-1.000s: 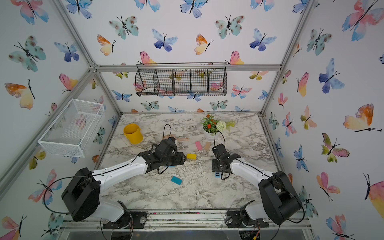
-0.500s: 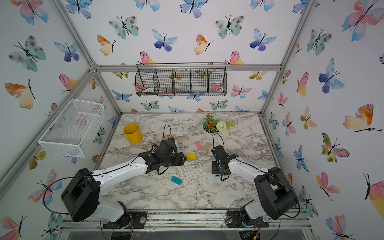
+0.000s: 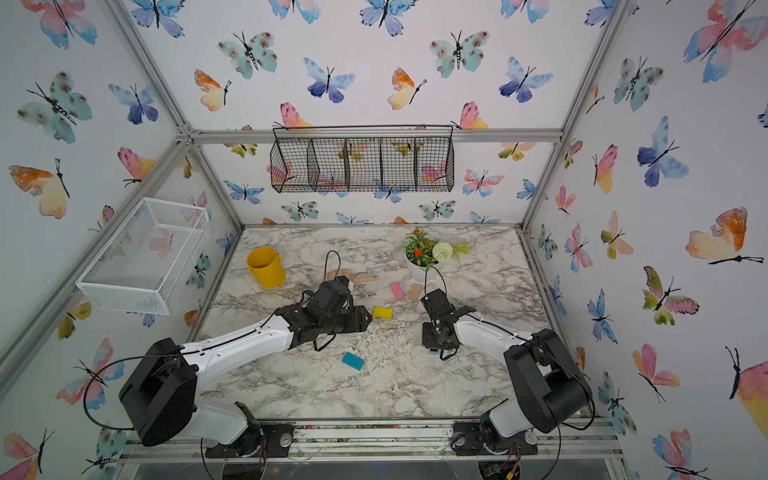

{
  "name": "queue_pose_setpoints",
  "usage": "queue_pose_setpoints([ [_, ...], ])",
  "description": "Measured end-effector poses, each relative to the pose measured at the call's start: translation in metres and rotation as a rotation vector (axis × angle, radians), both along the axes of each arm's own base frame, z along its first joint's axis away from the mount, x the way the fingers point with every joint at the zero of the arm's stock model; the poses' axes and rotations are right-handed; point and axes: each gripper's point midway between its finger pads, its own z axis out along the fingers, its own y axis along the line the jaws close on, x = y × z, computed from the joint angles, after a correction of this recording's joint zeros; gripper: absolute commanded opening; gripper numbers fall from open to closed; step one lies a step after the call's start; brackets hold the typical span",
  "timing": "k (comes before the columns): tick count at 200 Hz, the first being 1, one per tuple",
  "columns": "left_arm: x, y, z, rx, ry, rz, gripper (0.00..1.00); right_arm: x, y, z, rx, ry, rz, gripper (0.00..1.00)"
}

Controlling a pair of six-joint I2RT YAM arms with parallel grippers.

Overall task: Assemble the letter c with building blocks
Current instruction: Pick up the building block from the center of the board, then place the building block at the center of the board.

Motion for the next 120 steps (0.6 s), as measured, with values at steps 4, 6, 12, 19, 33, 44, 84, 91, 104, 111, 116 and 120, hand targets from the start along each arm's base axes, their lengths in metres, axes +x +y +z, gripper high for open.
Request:
queue_pose_setpoints([
  [4,0.0,0.0,0.0,-0.001,-0.001,0.0,0.68,0.001,0.002,0.002,0.004,-0.004,0.002,0.26],
  [6,0.0,0.0,0.0,-0.001,-0.001,0.0,0.68,0.002,0.003,0.003,0.007,-0.005,0.004,0.26],
  [12,-0.001,0.001,0.001,-0.002,-0.002,0.0,0.68,0.004,0.006,0.006,0.015,-0.013,0.007,0.25],
  [19,-0.001,0.001,0.001,-0.003,-0.003,0.0,0.68,0.007,0.011,0.011,0.025,-0.023,0.012,0.25],
  [33,-0.001,0.001,0.002,-0.004,-0.004,0.0,0.68,0.012,0.023,0.021,0.047,-0.047,0.025,0.25],
  [44,-0.001,0.001,0.002,-0.004,-0.004,0.0,0.68,0.016,0.033,0.028,0.064,-0.065,0.039,0.26],
  [84,-0.002,0.001,0.001,-0.006,-0.002,0.002,0.68,0.019,0.064,0.024,0.092,-0.054,0.068,0.25],
  [91,-0.003,0.002,0.001,-0.008,-0.001,0.003,0.68,0.017,0.068,0.02,0.092,-0.041,0.072,0.25],
  [104,-0.004,0.002,0.001,-0.01,-0.001,0.003,0.68,0.013,0.074,0.013,0.093,-0.02,0.077,0.26],
  [111,-0.004,0.002,0.001,-0.012,-0.002,0.002,0.68,0.011,0.077,0.01,0.097,-0.013,0.076,0.26],
  [116,-0.004,0.002,0.001,-0.013,-0.002,0.001,0.68,0.01,0.08,0.009,0.1,-0.01,0.077,0.26],
  [120,-0.004,0.002,0.001,-0.013,-0.001,0.001,0.68,0.009,0.082,0.008,0.102,-0.008,0.079,0.26],
])
